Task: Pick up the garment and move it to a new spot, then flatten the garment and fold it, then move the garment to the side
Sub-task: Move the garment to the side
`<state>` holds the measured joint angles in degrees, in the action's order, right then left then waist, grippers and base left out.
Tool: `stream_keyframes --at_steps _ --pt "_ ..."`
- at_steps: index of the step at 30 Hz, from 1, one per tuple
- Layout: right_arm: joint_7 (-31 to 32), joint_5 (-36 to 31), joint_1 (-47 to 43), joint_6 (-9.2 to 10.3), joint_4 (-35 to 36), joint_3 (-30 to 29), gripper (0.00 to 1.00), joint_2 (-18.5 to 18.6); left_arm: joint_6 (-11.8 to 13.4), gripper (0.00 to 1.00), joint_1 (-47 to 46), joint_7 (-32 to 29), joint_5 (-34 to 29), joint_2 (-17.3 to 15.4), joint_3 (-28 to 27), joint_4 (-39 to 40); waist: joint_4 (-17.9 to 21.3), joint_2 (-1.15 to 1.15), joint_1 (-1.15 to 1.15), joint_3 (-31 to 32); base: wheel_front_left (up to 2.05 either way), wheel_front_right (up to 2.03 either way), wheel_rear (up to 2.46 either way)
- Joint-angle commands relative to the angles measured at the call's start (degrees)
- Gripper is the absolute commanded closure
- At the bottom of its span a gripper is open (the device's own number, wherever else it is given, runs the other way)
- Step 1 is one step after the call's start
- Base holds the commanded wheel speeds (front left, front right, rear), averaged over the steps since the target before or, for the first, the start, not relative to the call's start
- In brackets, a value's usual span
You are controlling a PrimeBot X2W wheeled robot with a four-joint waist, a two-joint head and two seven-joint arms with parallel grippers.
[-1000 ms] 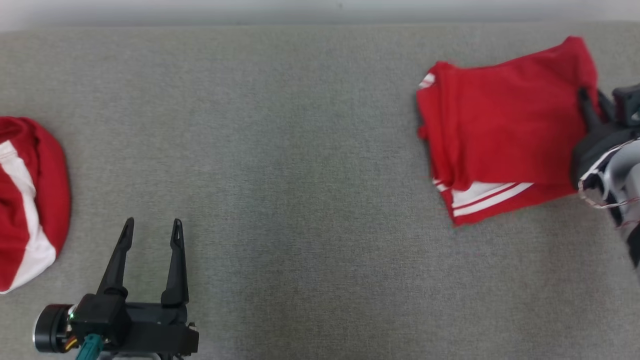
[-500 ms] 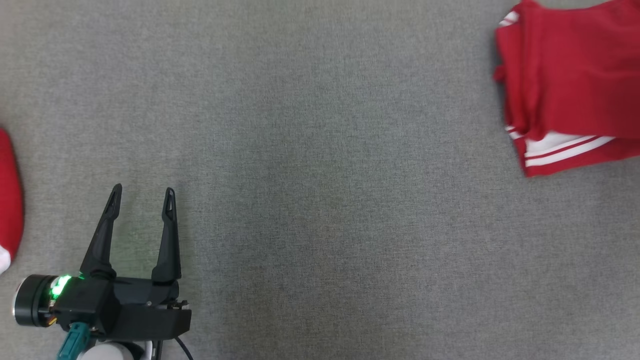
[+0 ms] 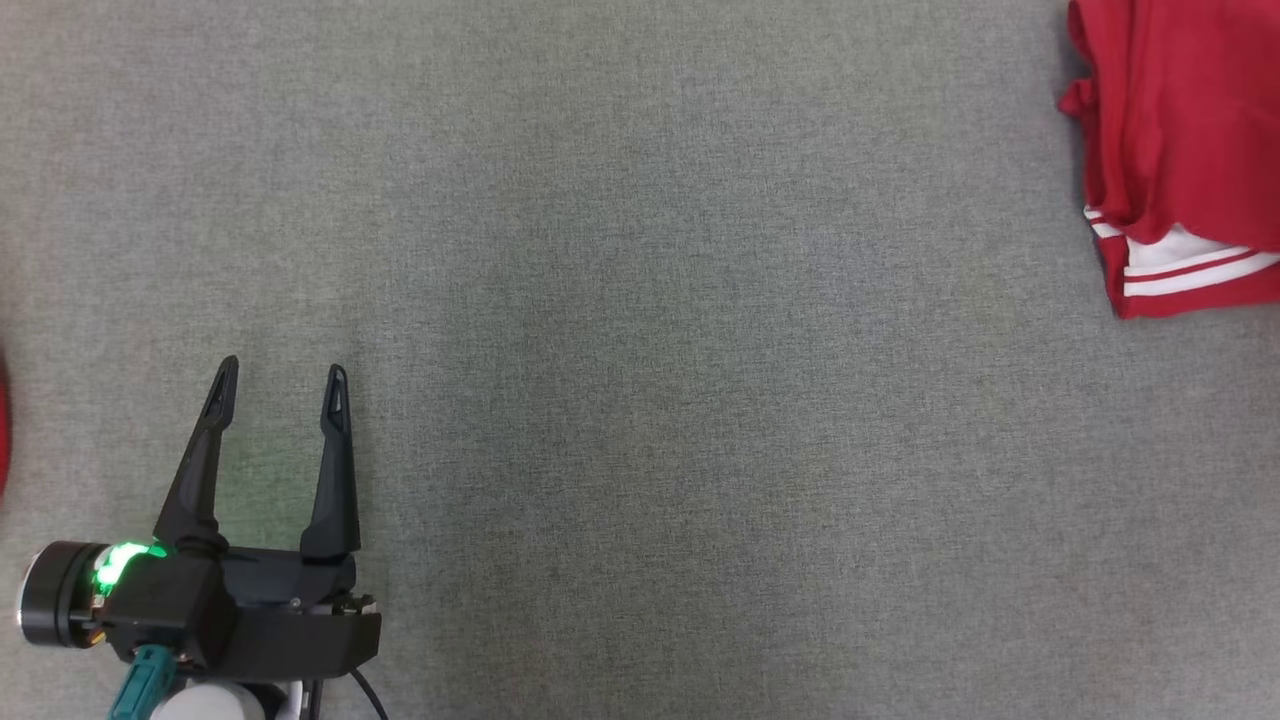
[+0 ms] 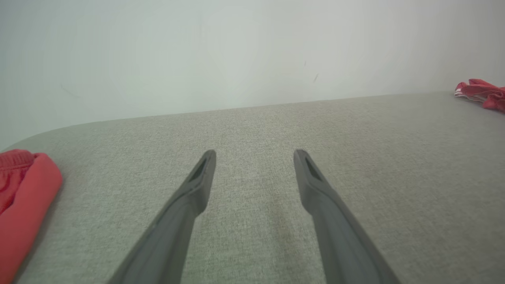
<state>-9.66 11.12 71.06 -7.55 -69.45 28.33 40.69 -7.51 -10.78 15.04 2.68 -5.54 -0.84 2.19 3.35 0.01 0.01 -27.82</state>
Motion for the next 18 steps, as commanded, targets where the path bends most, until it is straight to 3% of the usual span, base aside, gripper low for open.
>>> stream_keyframes --at_steps 1,4,11,18 --pt "-0.9 1.0 0.8 0.15 -0.3 -0.9 0.0 0.3 0.1 0.0 -0.7 0.2 0.0 0.1 -0.3 -0.3 -0.2 -0.01 -0.01 0.5 0.0 0.0 0.0" --pt "-2.4 2.4 1.4 0.15 -0.9 -3.1 0.0 0.3 0.1 0.0 -0.4 0.2 0.1 0.4 -0.5 -0.5 -0.3 -0.01 -0.01 1.3 0.0 0.0 0.0" --pt "-5.3 4.7 -2.2 0.15 0.7 -7.7 0.0 -4.0 0.1 0.0 3.0 0.2 1.7 1.2 -2.9 -2.6 0.2 -0.01 -0.01 6.6 0.0 0.0 0.0" --pt "-5.5 5.7 -12.9 0.15 13.0 -14.3 0.0 -9.3 0.1 0.0 6.9 0.2 1.8 1.8 -4.2 -5.0 0.0 -0.01 -0.01 13.5 0.0 0.0 0.0"
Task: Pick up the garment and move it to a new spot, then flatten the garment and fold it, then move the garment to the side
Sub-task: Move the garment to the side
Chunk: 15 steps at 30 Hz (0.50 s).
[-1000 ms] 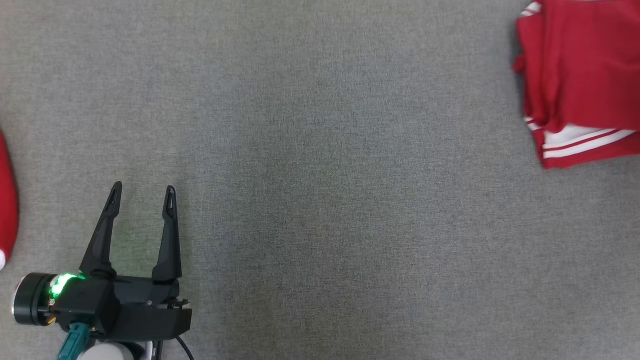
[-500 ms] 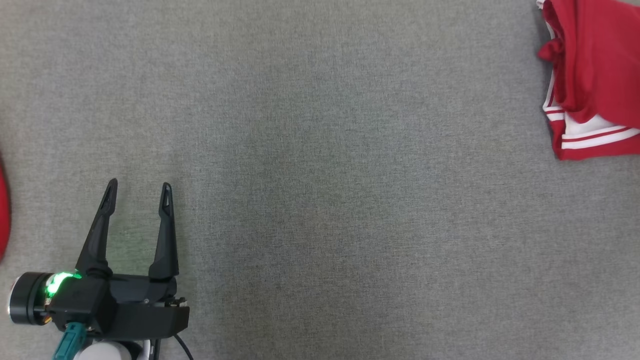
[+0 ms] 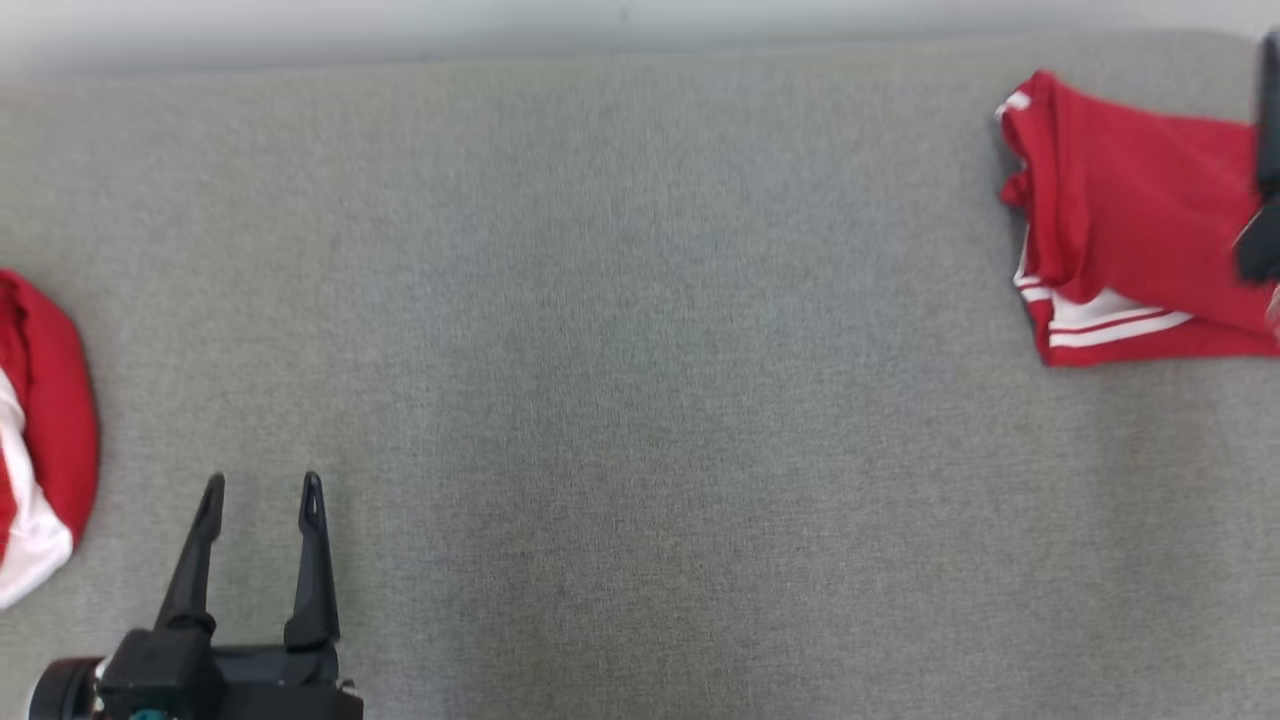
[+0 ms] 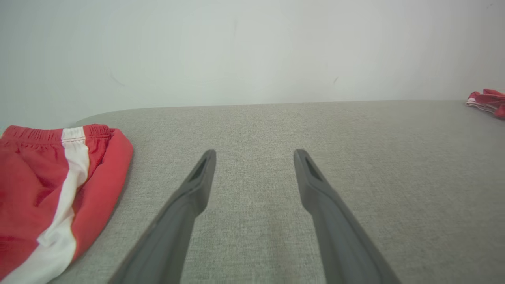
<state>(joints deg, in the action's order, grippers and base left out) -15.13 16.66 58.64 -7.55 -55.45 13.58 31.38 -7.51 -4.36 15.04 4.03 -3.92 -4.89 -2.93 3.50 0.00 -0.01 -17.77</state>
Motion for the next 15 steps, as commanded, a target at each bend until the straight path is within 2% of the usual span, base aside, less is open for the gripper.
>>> stream_keyframes --at_steps 1,8,15 --pt "0.0 -0.1 -2.7 0.15 1.3 -0.8 0.0 -0.9 0.1 0.0 0.9 0.2 0.5 0.2 -0.2 -0.1 -0.4 0.0 0.01 4.3 0.0 0.0 0.0" --pt "0.0 -1.0 -20.1 0.15 15.1 -9.5 0.0 -9.2 0.1 0.0 3.6 0.2 1.0 0.8 -0.2 -1.2 -1.9 0.0 0.01 9.0 0.0 0.0 0.0" --pt "0.0 -0.8 -32.1 0.15 24.7 -10.9 0.0 -17.0 0.1 0.0 5.1 0.2 0.8 1.0 -0.1 -1.8 -3.0 0.0 0.01 11.3 0.0 0.0 0.0"
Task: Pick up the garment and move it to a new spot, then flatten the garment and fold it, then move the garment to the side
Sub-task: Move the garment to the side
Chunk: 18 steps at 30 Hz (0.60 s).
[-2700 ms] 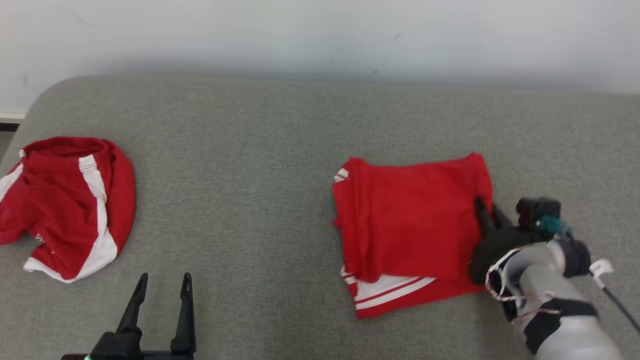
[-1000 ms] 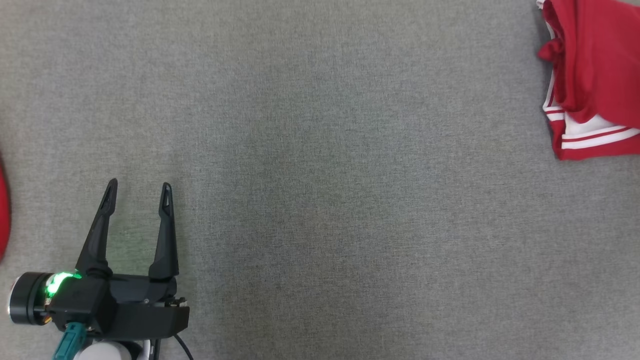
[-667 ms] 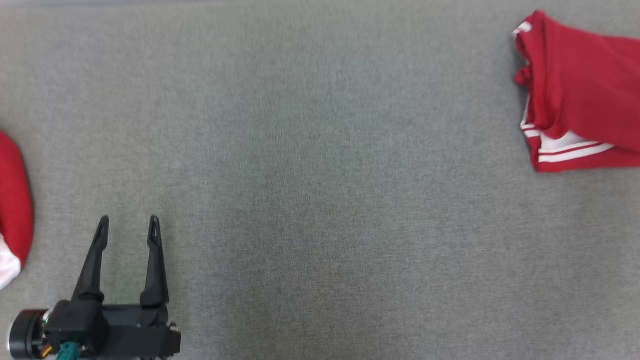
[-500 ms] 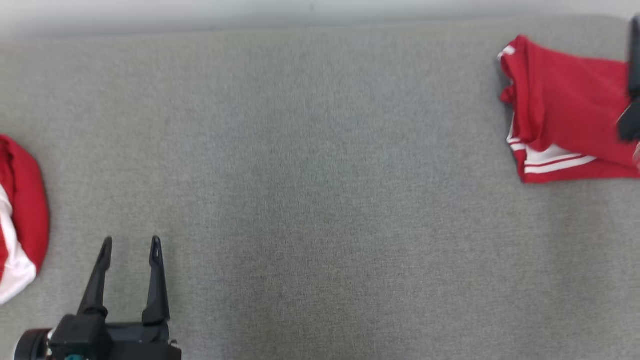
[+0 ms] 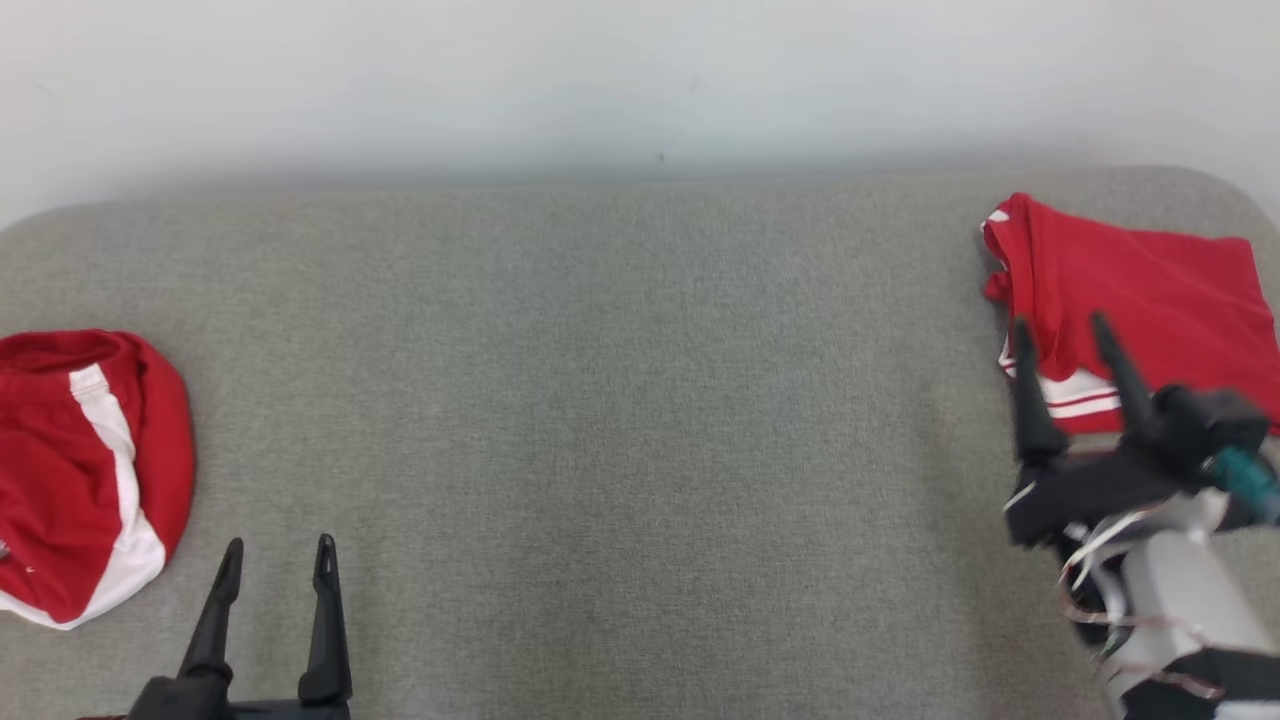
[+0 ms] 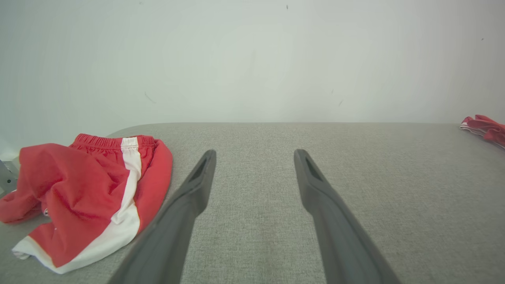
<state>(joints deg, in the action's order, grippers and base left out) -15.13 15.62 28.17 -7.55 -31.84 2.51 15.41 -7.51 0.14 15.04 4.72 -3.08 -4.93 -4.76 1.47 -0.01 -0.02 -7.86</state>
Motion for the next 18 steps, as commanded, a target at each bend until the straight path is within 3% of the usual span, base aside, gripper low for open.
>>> stream_keyframes --at_steps 1,10,18 --pt "0.0 0.0 -2.9 0.15 2.3 0.1 0.0 -1.7 0.1 0.0 1.0 0.2 -0.1 0.2 0.1 -0.3 -1.0 0.01 0.02 1.7 0.0 0.0 0.0" --pt "0.0 -3.8 -16.3 0.15 13.3 -1.1 0.0 -8.7 0.1 0.0 2.2 0.2 -0.5 0.2 -0.1 -1.1 -1.4 0.01 0.02 4.5 0.0 0.0 0.0" --pt "0.0 -4.5 -24.4 0.15 16.2 -2.8 0.0 -11.7 0.4 0.0 3.2 0.2 0.0 0.2 1.0 -1.5 -1.3 0.01 0.02 5.8 0.0 0.0 0.0"
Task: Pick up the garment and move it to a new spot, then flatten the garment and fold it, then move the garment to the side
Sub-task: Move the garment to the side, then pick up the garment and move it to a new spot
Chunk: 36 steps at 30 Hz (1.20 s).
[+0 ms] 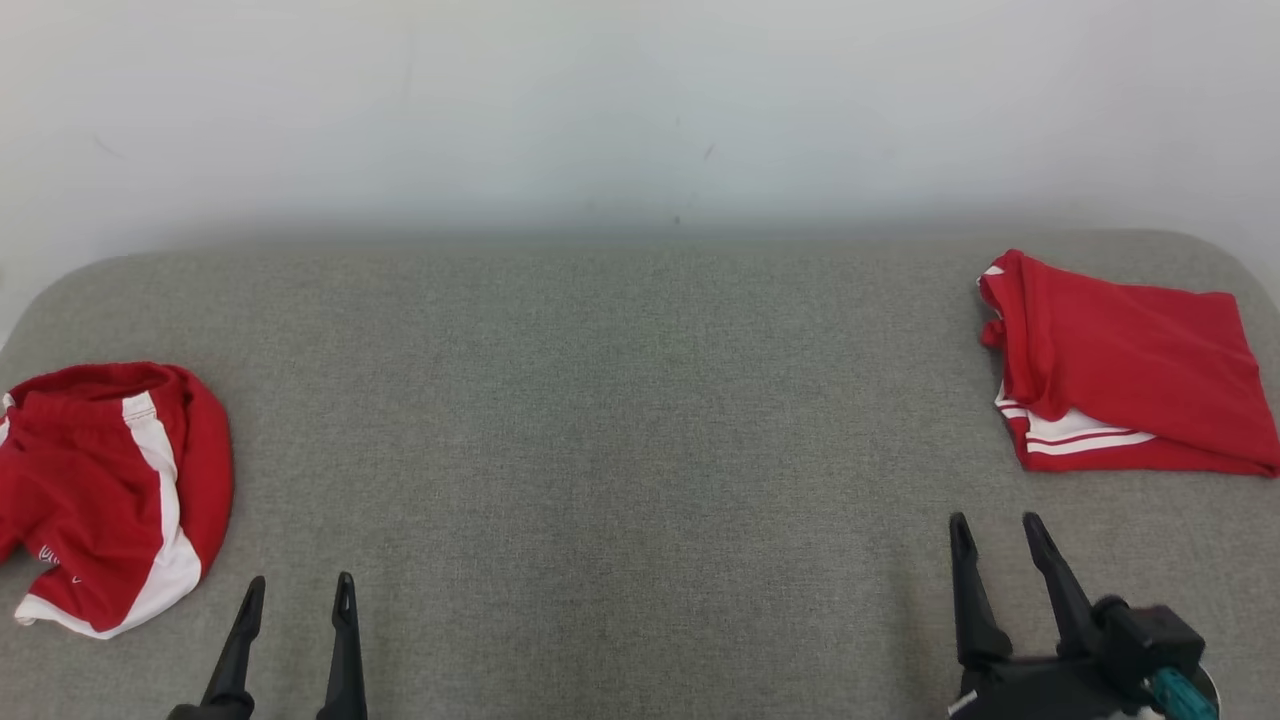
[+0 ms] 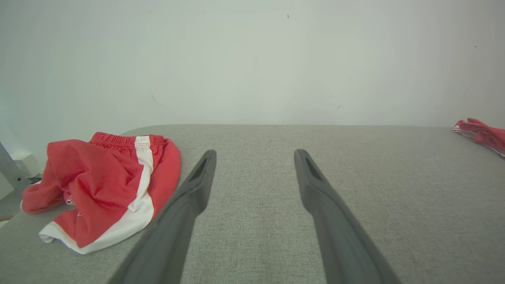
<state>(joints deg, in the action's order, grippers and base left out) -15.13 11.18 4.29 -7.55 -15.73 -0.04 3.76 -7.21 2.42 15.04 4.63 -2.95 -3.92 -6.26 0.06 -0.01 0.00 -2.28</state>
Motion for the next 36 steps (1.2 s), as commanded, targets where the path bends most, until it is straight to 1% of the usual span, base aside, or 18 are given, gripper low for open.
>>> stream_keyframes --at_steps 1,6,10,29,36 --pt "0.0 0.2 -1.4 0.15 0.4 -0.7 0.0 -0.3 0.2 0.0 1.1 0.2 0.0 0.1 0.2 -0.1 0.1 0.01 0.0 0.5 0.0 0.0 0.0" --pt "0.0 -0.6 -4.5 0.15 0.9 -0.2 0.0 -0.8 0.6 0.0 1.7 0.2 0.3 0.1 0.7 -0.2 0.7 0.01 0.0 1.1 0.0 0.0 0.0" --pt "0.0 0.6 -5.6 0.15 1.1 0.6 0.0 -0.9 0.7 0.0 1.8 0.2 0.3 0.1 0.9 -0.5 1.0 0.01 0.0 1.2 0.0 0.0 0.0" --pt "0.0 1.2 -5.2 0.15 0.7 1.2 0.0 -0.9 0.7 0.0 1.9 0.2 0.1 0.1 0.7 -1.6 0.4 0.01 0.0 1.5 0.0 0.0 0.0" --pt "0.0 1.3 -5.8 0.15 0.6 1.0 0.0 -0.9 0.8 0.0 1.6 0.2 0.4 0.1 0.6 -2.0 -1.5 0.01 0.0 1.7 0.0 0.0 0.0"
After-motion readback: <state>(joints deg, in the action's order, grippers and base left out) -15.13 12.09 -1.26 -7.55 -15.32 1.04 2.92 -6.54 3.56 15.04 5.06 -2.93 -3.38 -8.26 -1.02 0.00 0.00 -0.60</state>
